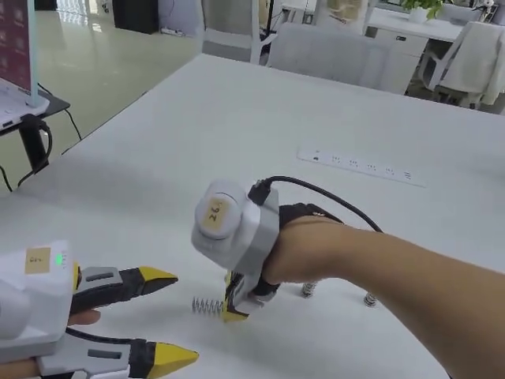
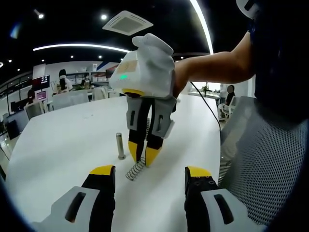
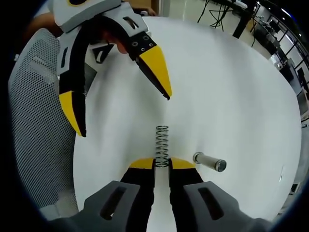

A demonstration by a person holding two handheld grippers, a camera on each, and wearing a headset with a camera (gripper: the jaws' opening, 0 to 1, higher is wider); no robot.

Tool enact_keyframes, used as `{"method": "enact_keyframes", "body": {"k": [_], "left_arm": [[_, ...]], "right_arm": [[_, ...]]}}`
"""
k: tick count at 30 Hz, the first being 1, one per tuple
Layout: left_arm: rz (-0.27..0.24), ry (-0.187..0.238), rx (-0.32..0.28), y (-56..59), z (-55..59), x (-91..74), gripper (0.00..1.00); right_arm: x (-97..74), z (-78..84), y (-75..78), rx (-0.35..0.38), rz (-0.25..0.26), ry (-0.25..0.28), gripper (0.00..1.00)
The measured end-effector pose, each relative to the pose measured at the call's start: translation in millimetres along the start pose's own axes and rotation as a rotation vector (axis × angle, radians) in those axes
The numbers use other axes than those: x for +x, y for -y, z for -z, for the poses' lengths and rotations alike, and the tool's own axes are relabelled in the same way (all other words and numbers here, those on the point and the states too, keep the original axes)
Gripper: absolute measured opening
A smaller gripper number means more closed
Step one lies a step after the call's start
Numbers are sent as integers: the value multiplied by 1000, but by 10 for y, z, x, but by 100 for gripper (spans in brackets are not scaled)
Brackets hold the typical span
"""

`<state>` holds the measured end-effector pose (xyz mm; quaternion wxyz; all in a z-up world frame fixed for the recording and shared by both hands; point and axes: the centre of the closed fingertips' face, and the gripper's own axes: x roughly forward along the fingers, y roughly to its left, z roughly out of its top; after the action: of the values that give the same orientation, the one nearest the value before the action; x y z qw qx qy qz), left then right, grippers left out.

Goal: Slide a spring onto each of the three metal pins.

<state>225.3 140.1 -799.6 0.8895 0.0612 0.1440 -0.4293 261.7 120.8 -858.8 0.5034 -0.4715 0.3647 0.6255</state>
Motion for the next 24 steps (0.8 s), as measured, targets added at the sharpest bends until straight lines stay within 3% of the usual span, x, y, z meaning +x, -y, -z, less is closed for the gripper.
{"method": "enact_keyframes", "body": {"k": [13,24], "left_arm": [[21,6,13,48,-37,57,49],[81,24,28,165,-119,125,32]], "right_arm": [[-320,-43,-236,-8,-40,43,8],[-535,-19,-425,-42,-57,48,8]]}}
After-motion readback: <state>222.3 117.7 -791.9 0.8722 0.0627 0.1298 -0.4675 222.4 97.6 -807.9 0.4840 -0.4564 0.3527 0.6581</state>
